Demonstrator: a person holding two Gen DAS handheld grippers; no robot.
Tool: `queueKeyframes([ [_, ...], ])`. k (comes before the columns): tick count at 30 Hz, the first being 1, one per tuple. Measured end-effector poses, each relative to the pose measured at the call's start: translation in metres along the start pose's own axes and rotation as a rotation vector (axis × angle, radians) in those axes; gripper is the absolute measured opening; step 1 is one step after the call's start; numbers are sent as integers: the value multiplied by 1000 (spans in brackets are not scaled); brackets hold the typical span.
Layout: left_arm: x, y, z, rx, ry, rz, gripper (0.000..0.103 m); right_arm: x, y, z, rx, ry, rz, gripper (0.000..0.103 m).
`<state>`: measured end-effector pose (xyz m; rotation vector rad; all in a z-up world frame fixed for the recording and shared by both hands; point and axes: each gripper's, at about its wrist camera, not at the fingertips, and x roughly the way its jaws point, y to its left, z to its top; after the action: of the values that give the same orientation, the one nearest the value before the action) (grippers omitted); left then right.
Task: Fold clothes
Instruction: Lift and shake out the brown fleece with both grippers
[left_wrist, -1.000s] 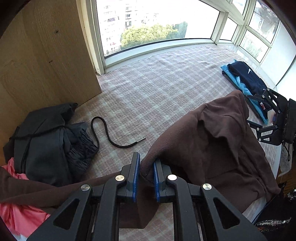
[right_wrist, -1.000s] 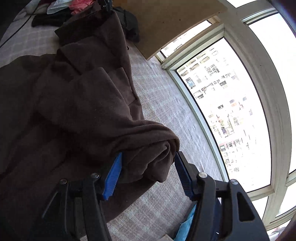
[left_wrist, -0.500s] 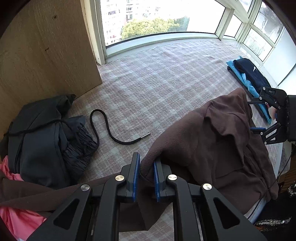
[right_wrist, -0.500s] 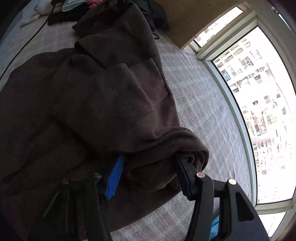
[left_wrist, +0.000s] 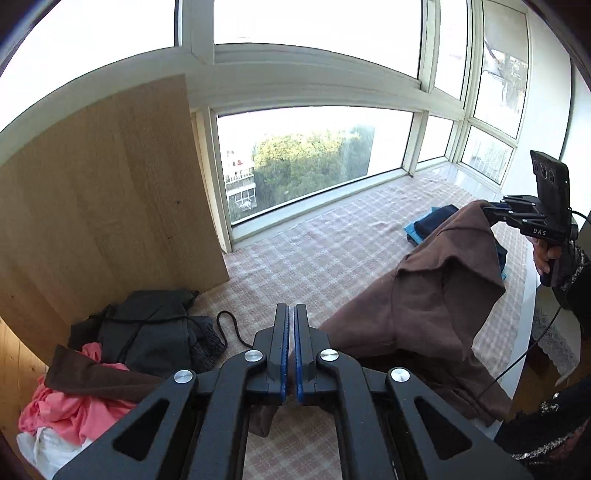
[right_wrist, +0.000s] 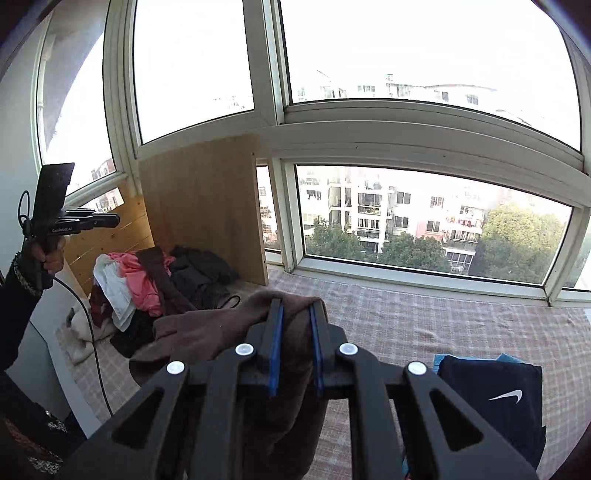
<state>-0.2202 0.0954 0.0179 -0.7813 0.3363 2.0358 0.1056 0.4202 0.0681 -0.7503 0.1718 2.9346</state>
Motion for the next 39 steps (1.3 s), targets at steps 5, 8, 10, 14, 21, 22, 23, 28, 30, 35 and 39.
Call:
queueKeyframes([
  [5,-78,-13,28,77,-80,20,10,4,15,-17,16,102,-83,13],
  [8,-49,-35,0,143,52,-25,12,28,7,-59,79,209,-84,13],
  [10,-13,-60,-33,211,146,-50,15,36,2,-87,107,259,-100,13],
  [14,66,-123,-107,381,303,-98,37,47,-20,-124,166,325,-139,13],
  [21,160,-202,-176,727,382,-14,45,59,-56,-131,211,352,-175,13],
  [22,170,-204,-175,732,393,-20,45,62,-59,-130,207,359,-171,13],
  [23,177,-204,-171,726,405,-33,45,65,-61,-129,202,365,-167,13],
  [28,215,-199,-175,793,507,-81,48,74,-75,-135,218,387,-158,13],
  [30,232,-191,-179,787,566,-78,47,78,-80,-138,226,396,-157,13],
  [35,236,-152,-145,546,590,-148,4,81,-89,-137,243,401,-149,13],
  [39,184,-119,-89,409,447,-131,4,56,-80,-108,238,327,-125,13],
])
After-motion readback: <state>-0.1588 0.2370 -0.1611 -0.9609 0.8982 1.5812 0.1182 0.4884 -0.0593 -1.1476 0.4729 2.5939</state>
